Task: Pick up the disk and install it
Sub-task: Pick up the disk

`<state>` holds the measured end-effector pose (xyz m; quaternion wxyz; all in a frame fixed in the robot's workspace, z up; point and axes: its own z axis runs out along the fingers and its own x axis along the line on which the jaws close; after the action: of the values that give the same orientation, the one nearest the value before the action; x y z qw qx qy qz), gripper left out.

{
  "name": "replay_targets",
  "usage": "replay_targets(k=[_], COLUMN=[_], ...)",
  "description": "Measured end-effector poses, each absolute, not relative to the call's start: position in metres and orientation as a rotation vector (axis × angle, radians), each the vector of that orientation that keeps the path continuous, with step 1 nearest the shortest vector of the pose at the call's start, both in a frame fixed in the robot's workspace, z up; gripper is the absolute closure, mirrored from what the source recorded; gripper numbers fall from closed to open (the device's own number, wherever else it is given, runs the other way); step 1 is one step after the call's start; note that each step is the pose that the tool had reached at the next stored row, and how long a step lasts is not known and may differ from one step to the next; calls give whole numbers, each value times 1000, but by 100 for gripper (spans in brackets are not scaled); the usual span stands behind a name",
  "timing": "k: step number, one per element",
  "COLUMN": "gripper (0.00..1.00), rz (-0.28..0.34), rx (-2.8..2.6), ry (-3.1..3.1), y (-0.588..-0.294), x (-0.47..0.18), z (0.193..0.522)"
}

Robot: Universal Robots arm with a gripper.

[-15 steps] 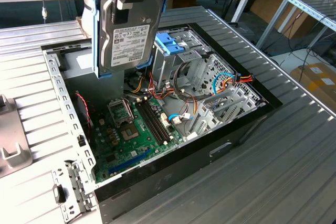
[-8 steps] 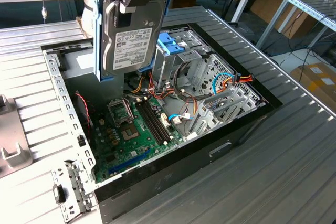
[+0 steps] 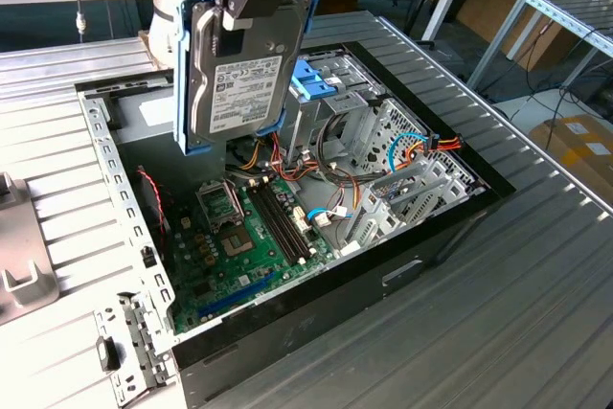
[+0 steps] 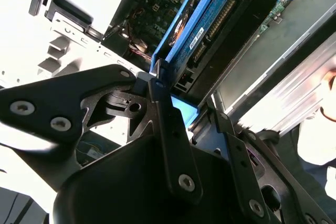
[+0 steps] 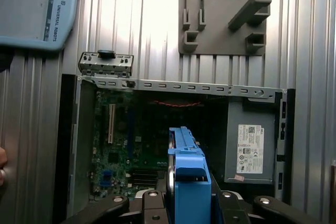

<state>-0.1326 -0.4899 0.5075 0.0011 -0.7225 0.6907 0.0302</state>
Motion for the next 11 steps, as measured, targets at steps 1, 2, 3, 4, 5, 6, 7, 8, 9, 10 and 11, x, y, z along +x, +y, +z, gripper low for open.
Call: replay_targets(k=[1, 2, 3, 4, 5, 6, 7, 8, 9, 10, 11], gripper=[63, 63, 63, 63, 63, 63, 63, 63, 63, 63, 63], rz=[95, 95, 95, 95, 95, 95, 95, 95, 95, 95, 95], rx=[-2268, -2268, -2268, -2268, -2268, -2268, -2268, -2268, -2268, -2268, -2268], ry=[2168, 2168, 2168, 2168, 2168, 2168, 2168, 2168, 2168, 2168, 2168], y=[-491, -492, -493, -494, -495, -496, -497, -499, -500, -501, -501], x=[-133, -133, -133, -133, -133, -133, -133, -133, -133, -133, -133], z=[507, 507, 508, 508, 507, 507, 507, 507, 507, 507, 507])
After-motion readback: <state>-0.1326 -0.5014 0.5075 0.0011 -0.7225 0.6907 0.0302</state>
